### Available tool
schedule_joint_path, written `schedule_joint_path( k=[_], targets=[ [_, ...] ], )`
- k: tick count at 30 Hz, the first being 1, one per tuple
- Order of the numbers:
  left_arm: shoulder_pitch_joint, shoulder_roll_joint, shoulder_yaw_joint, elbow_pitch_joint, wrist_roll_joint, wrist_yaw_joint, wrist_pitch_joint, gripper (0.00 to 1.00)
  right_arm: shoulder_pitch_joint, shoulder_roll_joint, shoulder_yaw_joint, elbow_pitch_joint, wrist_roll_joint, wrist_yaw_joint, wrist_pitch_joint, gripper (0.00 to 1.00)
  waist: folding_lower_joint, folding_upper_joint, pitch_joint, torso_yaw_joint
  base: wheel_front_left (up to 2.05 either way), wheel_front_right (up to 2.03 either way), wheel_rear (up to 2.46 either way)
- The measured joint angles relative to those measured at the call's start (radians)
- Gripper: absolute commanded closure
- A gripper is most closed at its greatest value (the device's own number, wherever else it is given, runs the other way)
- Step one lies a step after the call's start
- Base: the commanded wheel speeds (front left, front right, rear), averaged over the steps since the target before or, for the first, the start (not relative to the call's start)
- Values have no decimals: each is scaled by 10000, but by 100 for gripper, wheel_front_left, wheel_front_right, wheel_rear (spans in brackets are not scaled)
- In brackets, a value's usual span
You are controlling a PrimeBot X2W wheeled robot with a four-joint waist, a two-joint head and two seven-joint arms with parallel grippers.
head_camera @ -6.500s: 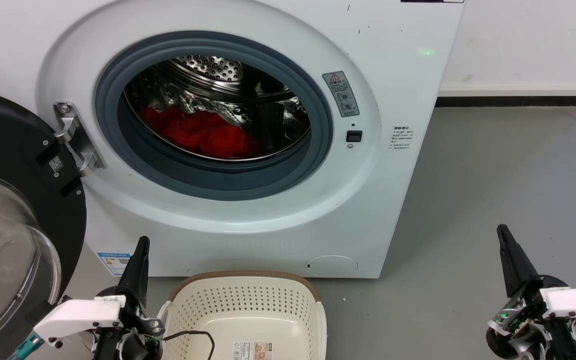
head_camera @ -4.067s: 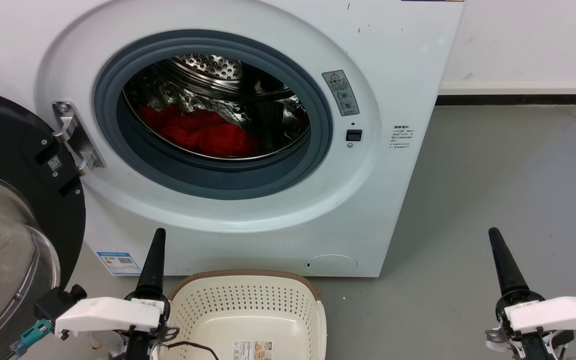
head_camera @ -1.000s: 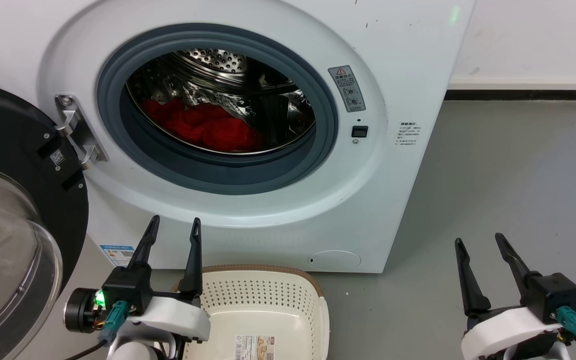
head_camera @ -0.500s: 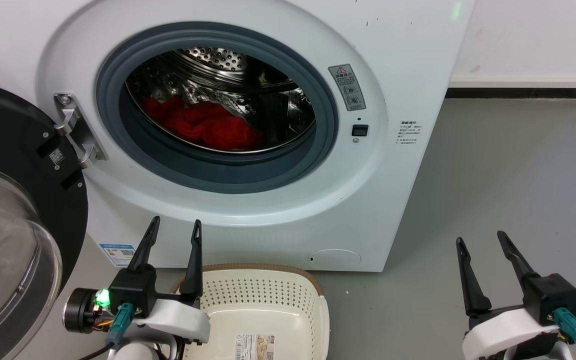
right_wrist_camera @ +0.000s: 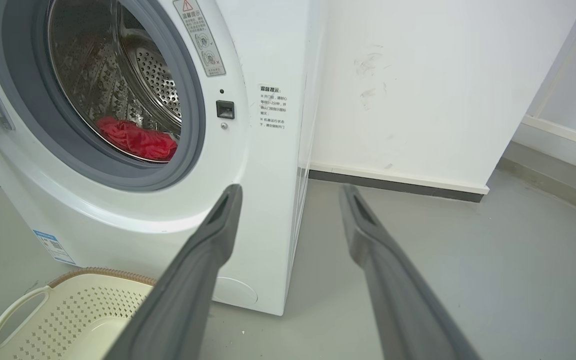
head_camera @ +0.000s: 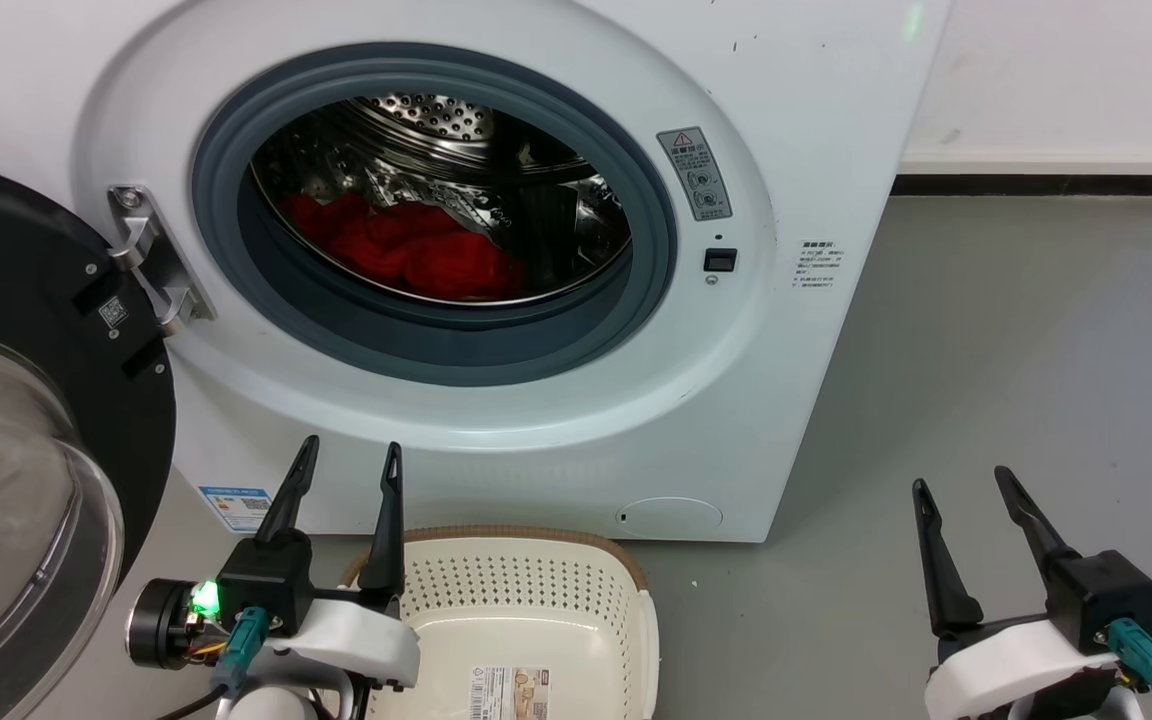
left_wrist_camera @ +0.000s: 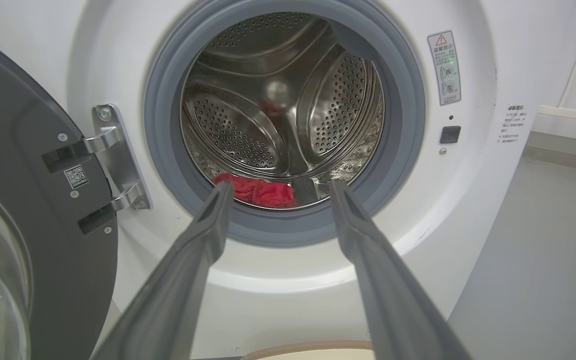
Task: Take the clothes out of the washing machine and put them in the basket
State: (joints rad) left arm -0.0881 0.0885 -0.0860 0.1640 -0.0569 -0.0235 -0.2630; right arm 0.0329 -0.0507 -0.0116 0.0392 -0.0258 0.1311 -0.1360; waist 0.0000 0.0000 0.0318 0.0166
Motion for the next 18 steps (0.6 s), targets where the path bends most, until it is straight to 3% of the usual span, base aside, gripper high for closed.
schedule_joint_path(
  k=[11, 18],
  targets=[
    [-760, 44, 153, 673, -65, -17, 0, 0, -106, 0, 121, -58, -27, 0, 77, 0, 0, 0, 273, -296, 0, 0, 0],
    [-2347, 506, 313, 1965, -182, -201, 311, 0, -352, -2, 245, -201, -92, 0, 117, 0, 0, 0, 838, -686, 0, 0, 0]
  ],
)
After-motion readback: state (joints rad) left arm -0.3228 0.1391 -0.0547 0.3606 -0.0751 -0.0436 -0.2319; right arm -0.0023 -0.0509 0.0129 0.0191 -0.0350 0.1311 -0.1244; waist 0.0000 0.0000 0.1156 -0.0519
